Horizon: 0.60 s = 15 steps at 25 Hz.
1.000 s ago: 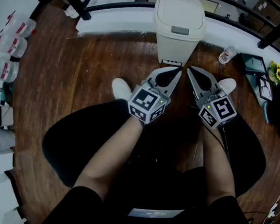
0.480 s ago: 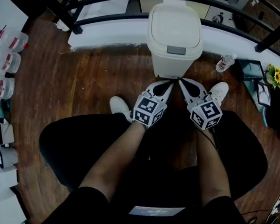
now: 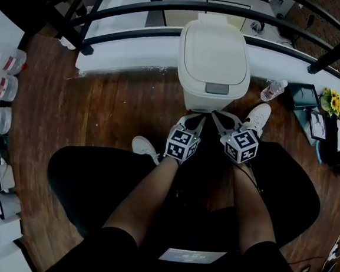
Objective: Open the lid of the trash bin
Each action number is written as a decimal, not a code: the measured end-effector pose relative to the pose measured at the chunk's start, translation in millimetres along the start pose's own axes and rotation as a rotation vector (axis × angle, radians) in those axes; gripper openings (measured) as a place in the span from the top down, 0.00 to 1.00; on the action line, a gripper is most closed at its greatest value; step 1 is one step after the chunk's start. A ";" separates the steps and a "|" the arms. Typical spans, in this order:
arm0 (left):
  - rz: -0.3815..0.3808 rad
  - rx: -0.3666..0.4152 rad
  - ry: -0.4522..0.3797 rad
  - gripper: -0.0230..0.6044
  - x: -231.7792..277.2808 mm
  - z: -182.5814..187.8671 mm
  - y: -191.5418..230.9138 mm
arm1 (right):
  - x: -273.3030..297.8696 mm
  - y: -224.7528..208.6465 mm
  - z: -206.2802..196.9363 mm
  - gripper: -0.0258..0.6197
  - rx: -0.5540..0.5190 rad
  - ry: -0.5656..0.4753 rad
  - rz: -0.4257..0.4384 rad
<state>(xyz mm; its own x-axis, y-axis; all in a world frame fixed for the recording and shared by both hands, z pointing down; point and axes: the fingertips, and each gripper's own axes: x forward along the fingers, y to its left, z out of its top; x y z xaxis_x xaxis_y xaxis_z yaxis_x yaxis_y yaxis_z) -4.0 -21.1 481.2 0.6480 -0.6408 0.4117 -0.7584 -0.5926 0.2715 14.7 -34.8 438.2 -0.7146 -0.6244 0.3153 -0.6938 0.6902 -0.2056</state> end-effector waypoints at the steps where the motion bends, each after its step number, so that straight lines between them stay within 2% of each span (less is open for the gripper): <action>1: -0.002 -0.001 0.012 0.90 5.7 -3.0 5.3 | 5.7 -5.1 -4.6 0.94 0.007 0.013 -0.004; 9: -0.005 -0.030 0.085 0.90 47.3 -35.2 39.0 | 45.5 -29.7 -32.4 0.94 0.072 0.061 -0.008; 15: 0.010 -0.058 0.086 0.90 70.0 -54.4 58.7 | 59.7 -31.1 -61.8 0.94 0.098 0.099 -0.004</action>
<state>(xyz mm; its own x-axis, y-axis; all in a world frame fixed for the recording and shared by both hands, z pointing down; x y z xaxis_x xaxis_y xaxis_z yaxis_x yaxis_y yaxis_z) -6.9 -74.1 573.2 0.6339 -0.6008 0.4870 -0.7692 -0.5555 0.3158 -0.9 -71.0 520.7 -0.7030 -0.5847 0.4048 -0.7053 0.6461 -0.2918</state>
